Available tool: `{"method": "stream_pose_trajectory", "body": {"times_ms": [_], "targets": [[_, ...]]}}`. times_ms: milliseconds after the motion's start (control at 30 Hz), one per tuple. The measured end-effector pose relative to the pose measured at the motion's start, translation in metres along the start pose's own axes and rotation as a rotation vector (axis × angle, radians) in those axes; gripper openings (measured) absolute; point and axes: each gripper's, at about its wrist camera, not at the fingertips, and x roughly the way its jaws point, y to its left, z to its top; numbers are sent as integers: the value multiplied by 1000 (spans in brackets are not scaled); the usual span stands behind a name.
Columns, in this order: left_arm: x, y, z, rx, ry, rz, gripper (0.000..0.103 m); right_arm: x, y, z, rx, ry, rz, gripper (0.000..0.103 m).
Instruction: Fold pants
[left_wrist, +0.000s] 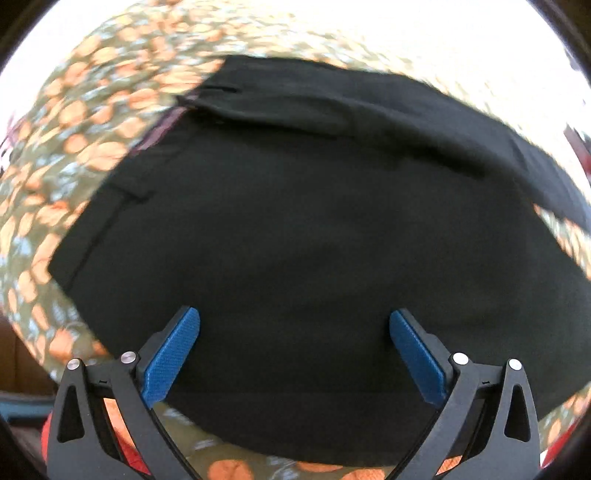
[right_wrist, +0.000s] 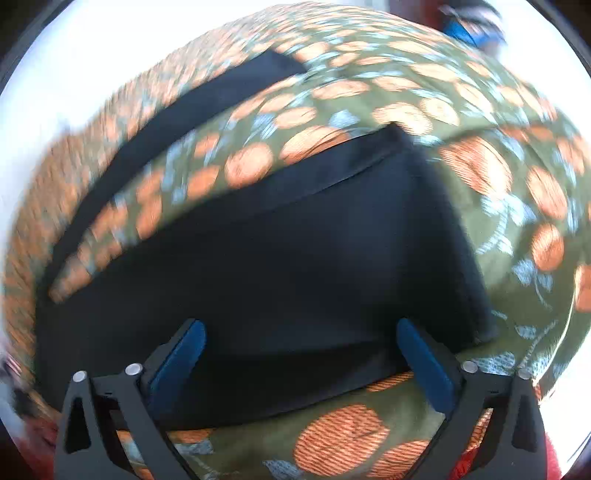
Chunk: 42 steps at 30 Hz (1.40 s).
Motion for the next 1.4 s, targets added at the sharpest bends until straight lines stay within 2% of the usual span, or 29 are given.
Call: {"method": "stream_pose_trajectory", "body": {"times_ms": [133,167,233,333,400,467,500,567,633,767,833,967,1033,1067,1100,1167,1333,1400], "targets": [[-22,-10,16,-22,-104,-81,102,-7,-7,-4,47,-43,-1,103],[-22,-10,22,-13,-114,-77,102,-9,-4,-1,59,-62,0,103],[-9,-6,36,-2,-102,-25,102,-16,-6,1,63,-90,-13,103],[19,27,21,-67,-12,118,101,-17,-9,0,45,-87,-31,103],[10,42,14,-122,-42,119,102,-24,-22,-8,45,-91,-31,103],[-2,49,15,-176,-62,85,101,-29,-28,-12,51,-108,-33,103],[-12,51,17,-203,-92,38,101,-35,-27,-13,50,-132,-43,103],[-27,46,24,-206,-138,-12,102,-48,-22,-11,39,-186,-52,103],[-34,32,45,-163,-181,-27,102,-65,-10,-11,22,-252,-45,103],[-24,10,92,-72,-218,-24,102,-73,17,-9,-3,-261,-1,103],[-8,5,111,-35,-226,10,102,-72,36,-9,-33,-251,24,103],[35,21,132,-62,-189,68,102,-71,72,-8,-95,-232,87,103],[55,32,126,-83,-149,115,102,-71,93,-3,-146,-225,121,103],[64,40,122,-98,-137,104,103,-71,102,0,-169,-223,135,103],[72,49,117,-137,-134,43,103,-70,111,6,-192,-217,152,103],[71,56,110,-174,-166,-10,103,-64,130,24,-243,-206,179,103],[68,49,103,-149,-206,26,103,-38,182,89,-369,-211,252,103],[69,47,103,-149,-214,28,103,-17,199,118,-407,-183,270,103]]}}
